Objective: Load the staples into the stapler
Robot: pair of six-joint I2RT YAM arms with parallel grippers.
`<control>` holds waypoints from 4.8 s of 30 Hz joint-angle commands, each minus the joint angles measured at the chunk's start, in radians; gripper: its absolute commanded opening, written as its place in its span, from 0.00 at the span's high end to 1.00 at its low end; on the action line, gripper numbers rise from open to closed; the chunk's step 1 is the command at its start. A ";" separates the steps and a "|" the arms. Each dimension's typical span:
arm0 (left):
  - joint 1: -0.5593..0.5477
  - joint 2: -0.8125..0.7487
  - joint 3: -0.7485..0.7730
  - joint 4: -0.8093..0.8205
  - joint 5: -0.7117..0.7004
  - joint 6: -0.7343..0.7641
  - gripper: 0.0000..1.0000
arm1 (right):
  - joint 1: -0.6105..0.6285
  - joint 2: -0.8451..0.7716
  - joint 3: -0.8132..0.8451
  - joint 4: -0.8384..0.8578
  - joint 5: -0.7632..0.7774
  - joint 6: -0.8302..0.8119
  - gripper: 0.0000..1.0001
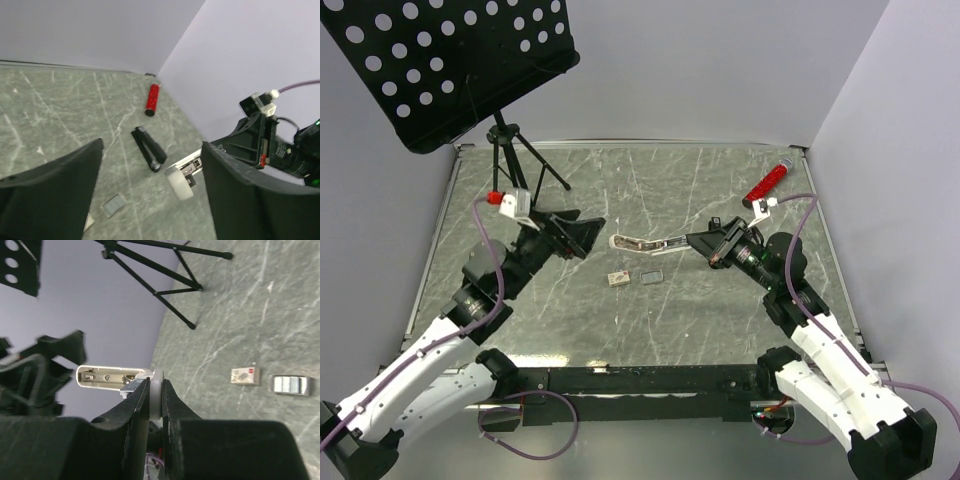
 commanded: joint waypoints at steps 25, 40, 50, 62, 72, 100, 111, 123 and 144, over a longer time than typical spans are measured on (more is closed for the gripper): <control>-0.238 0.618 0.737 -0.845 0.149 0.732 0.31 | 0.043 0.142 0.012 -0.031 0.033 0.001 1.00; -0.265 0.787 0.815 -0.961 0.159 0.859 0.42 | 0.052 0.152 -0.003 -0.018 0.020 0.009 1.00; -0.264 0.844 0.806 -0.954 0.144 0.899 0.52 | 0.058 0.169 0.002 -0.005 0.011 0.009 1.00; -0.264 0.870 0.810 -0.986 0.153 0.919 0.83 | 0.061 0.193 0.009 0.007 -0.001 0.004 1.00; -0.264 0.869 0.777 -1.006 0.155 0.921 0.99 | 0.063 0.221 0.000 0.004 -0.038 -0.029 1.00; -0.448 1.050 0.602 -1.032 -0.066 0.973 0.99 | 0.063 0.037 -0.242 -0.159 0.321 -0.258 0.31; -0.520 1.136 0.648 -1.073 -0.097 0.953 0.86 | 0.063 0.069 -0.250 -0.153 0.336 -0.292 0.30; -0.526 1.113 0.714 -1.099 -0.121 0.925 0.60 | 0.063 0.057 -0.215 -0.199 0.362 -0.387 0.29; -0.142 0.487 0.464 -0.606 -0.115 0.631 0.01 | 0.115 0.131 -0.061 -0.214 0.077 -0.840 0.05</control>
